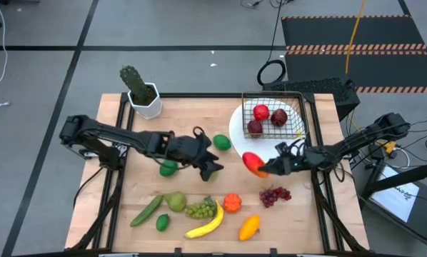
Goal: Build produce basket
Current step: Put the red mango into the gold wire basket
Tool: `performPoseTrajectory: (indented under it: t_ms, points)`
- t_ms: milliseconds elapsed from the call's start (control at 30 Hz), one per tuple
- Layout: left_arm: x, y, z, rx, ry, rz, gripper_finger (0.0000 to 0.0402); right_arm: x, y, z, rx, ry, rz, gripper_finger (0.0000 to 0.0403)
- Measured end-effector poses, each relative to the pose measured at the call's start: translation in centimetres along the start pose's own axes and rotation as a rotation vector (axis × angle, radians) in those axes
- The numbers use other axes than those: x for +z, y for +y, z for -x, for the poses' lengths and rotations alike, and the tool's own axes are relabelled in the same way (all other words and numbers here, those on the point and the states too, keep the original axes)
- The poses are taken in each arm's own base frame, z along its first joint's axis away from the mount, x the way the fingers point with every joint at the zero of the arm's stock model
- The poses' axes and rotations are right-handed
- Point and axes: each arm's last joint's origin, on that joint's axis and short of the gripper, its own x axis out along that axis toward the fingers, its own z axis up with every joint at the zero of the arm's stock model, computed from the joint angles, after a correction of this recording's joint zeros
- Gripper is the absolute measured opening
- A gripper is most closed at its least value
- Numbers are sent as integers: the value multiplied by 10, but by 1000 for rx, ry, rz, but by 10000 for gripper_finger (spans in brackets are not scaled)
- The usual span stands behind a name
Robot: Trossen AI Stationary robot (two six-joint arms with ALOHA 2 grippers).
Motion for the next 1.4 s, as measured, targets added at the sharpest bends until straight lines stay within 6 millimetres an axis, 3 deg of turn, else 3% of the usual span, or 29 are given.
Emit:
performPoseTrajectory:
  t_ms: [233, 400, 533, 700, 933, 1167, 1400]
  points:
    - [14, -5, 33, 12, -110, -119, 257, 11, 17, 2, 128, -233, 42, 289]
    - [12, -1, 35, 33, -70, -151, 257, 21, 44, 2, 218, -411, 153, 289]
    - [10, 0, 34, 33, -50, -171, 257, 27, 70, -5, 233, -452, 261, 289]
    - [10, 2, 33, 46, -37, -246, 257, 33, 96, -12, 197, -472, 405, 289]
    - [14, 8, 33, 68, -37, -153, 257, 44, 122, -18, 107, -507, 577, 289]
    - [14, 9, 32, 57, -20, -148, 257, 61, 142, -21, -93, -521, 877, 290]
    - [20, 16, 32, 74, -33, -141, 257, 75, 153, -21, -196, -530, 1028, 290]
